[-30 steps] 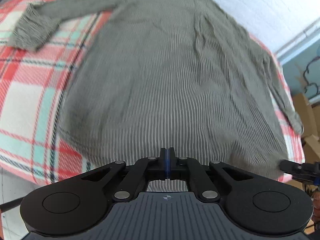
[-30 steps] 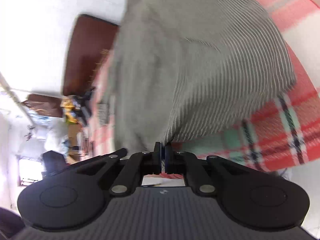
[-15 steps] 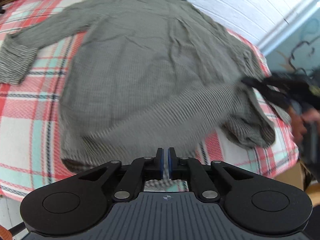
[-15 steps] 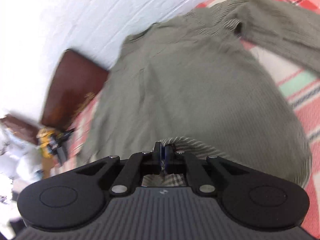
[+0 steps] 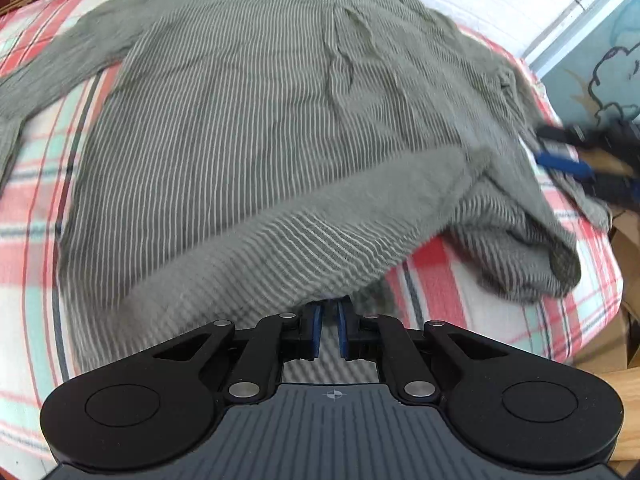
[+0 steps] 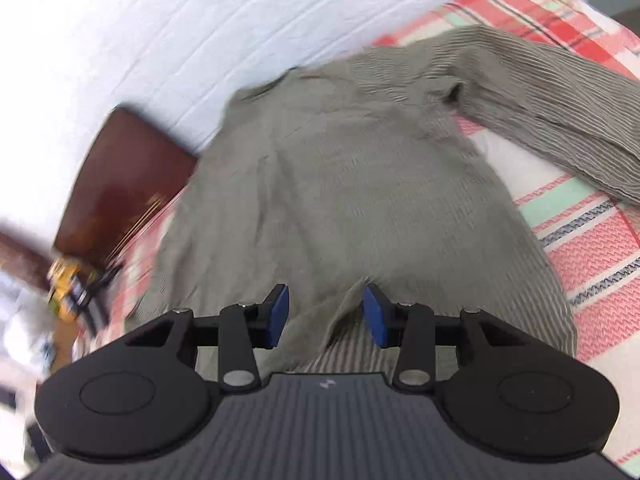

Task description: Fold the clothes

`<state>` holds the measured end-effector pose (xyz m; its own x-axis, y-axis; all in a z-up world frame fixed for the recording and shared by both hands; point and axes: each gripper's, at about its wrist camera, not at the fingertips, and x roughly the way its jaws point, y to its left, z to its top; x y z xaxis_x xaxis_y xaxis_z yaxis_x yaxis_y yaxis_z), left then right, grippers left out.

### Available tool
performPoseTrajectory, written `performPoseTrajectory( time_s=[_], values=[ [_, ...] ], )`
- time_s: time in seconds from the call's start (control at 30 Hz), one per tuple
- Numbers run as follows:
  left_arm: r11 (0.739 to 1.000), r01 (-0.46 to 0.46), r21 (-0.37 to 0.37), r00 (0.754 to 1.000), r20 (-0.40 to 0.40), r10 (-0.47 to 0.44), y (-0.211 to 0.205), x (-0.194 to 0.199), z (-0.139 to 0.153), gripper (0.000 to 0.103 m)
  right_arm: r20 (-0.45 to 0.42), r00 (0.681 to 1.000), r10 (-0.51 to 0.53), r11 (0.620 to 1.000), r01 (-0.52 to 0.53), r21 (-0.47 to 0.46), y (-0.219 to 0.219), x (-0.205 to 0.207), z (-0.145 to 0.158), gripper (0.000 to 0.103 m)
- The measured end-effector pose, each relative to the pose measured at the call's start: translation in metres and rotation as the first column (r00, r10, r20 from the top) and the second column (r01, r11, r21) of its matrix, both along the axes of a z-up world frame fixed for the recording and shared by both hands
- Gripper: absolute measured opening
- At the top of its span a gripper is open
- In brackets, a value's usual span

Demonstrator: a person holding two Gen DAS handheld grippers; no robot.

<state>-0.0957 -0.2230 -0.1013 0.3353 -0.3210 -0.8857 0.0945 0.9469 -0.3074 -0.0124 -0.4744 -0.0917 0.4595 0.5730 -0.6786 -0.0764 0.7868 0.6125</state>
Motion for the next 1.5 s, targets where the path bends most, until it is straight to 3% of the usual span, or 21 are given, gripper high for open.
performPoseTrajectory(
  time_s=[0.07,0.2,0.33,0.47,0.67,0.8,0.93,1.1,1.2,1.37,1.43,1.5],
  values=[
    [1.000,-0.010,0.015,1.000,0.014,0.010,0.000,0.008,0.001,0.026,-0.015,0.998,0.068,0.998,-0.068,0.006,0.009,-0.009,-0.001,0.047],
    [0.998,-0.026,0.062,0.998,0.050,0.023,-0.005,0.023,0.002,0.048,-0.003,0.988,0.154,0.986,-0.154,-0.063,0.036,-0.018,-0.007,0.047],
    [0.996,-0.003,0.086,0.998,0.061,-0.002,-0.007,0.025,0.005,0.048,0.061,0.959,0.275,0.945,-0.259,-0.198,0.067,-0.021,0.001,0.047],
    [0.996,0.016,0.091,0.998,0.066,-0.022,-0.008,0.019,0.011,0.048,0.091,0.922,0.377,0.900,-0.341,-0.271,0.091,-0.013,0.009,0.047],
    [0.994,0.043,0.099,0.996,0.075,-0.051,-0.009,0.009,0.020,0.048,0.060,0.924,0.377,0.901,-0.352,-0.253,0.089,-0.010,0.011,0.047],
    [0.992,0.070,0.109,0.994,0.075,-0.079,-0.012,0.000,0.024,0.048,0.026,0.930,0.367,0.905,-0.351,-0.239,0.071,-0.035,0.007,0.047],
    [0.972,0.159,0.172,0.985,0.045,-0.169,-0.042,-0.024,0.011,0.049,-0.030,0.941,0.337,0.913,-0.334,-0.234,0.058,-0.065,-0.003,0.047],
    [0.952,0.188,0.243,0.978,0.044,-0.204,-0.067,-0.028,-0.003,0.053,0.005,0.953,0.303,0.883,-0.278,-0.378,0.063,-0.085,-0.012,0.047],
    [0.951,0.178,0.252,0.980,0.044,-0.195,-0.071,-0.021,-0.004,0.054,0.034,0.955,0.296,0.893,-0.264,-0.365,0.063,-0.082,-0.007,0.047],
    [0.974,0.086,0.210,0.989,0.099,-0.109,-0.060,-0.009,0.008,0.055,0.104,0.955,0.276,0.909,-0.224,-0.353,0.057,-0.058,0.011,0.047],
    [0.973,0.082,0.215,0.990,0.096,-0.105,-0.057,-0.002,0.008,0.055,0.091,0.942,0.324,0.893,-0.273,-0.358,0.061,-0.045,0.011,0.047],
    [0.974,0.079,0.213,0.991,0.093,-0.101,-0.055,0.003,0.008,0.055,0.105,0.906,0.410,0.843,-0.333,-0.422,0.073,-0.039,0.011,0.047]
  ],
)
